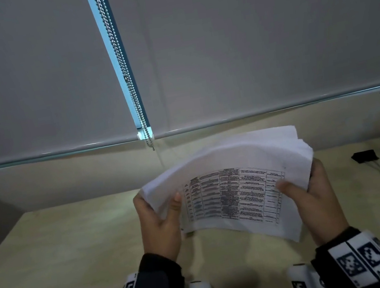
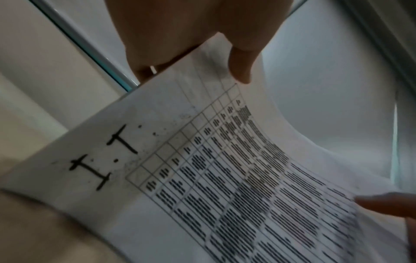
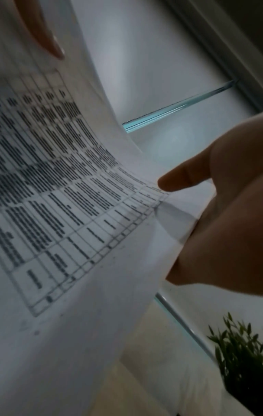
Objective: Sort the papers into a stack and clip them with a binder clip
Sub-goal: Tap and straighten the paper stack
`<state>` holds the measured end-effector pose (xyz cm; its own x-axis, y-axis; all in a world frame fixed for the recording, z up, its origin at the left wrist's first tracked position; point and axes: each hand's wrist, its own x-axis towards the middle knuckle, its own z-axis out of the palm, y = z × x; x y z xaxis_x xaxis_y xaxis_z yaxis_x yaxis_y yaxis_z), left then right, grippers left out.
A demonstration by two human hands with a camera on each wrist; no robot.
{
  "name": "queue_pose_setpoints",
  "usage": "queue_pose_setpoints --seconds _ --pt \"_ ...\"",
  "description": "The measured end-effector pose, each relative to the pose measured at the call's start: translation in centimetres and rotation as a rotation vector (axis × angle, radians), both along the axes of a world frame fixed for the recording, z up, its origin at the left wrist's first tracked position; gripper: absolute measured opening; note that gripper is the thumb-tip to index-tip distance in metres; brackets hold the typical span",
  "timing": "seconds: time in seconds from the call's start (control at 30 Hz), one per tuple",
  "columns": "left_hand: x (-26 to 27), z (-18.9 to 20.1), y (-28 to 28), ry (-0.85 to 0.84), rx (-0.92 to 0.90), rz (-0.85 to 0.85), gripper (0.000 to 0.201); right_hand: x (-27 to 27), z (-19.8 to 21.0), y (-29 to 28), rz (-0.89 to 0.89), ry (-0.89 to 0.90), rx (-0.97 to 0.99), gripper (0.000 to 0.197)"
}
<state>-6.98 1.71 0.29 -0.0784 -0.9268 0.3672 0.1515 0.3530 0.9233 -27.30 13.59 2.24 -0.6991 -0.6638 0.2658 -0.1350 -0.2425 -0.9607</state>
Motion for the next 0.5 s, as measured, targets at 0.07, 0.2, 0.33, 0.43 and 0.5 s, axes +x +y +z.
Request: queue_pose_setpoints --seconds 0.07,0.2,0.33,0.43,0.5 --pt "0.6 0.4 -0.7 0.013 -0.006 -0.006 0.026 -0.2 0.6 -0.2 0.015 -0.007 -0.004 0.052" --pt "1.1 1.0 -2.0 0.007 -0.01 -0.069 0.028 -0.4 1.7 -0.8 0.011 0.001 -0.037 0.047" --pt "1.7 0.1 -2.5 0.013 0.009 -0.105 0.054 -1.0 1.6 -0.4 0.044 -0.046 -0.029 0.044" --pt "1.7 -0.7 -2.2 -0.032 0.002 -0.153 0.038 -1.0 0.7 -0.3 0.104 -0.116 0.048 0.041" --pt "1.5 -0.5 -2.1 -0.047 -0.03 -0.16 0.026 -0.9 1.1 -0.2 0.035 -0.095 0.097 0.04"
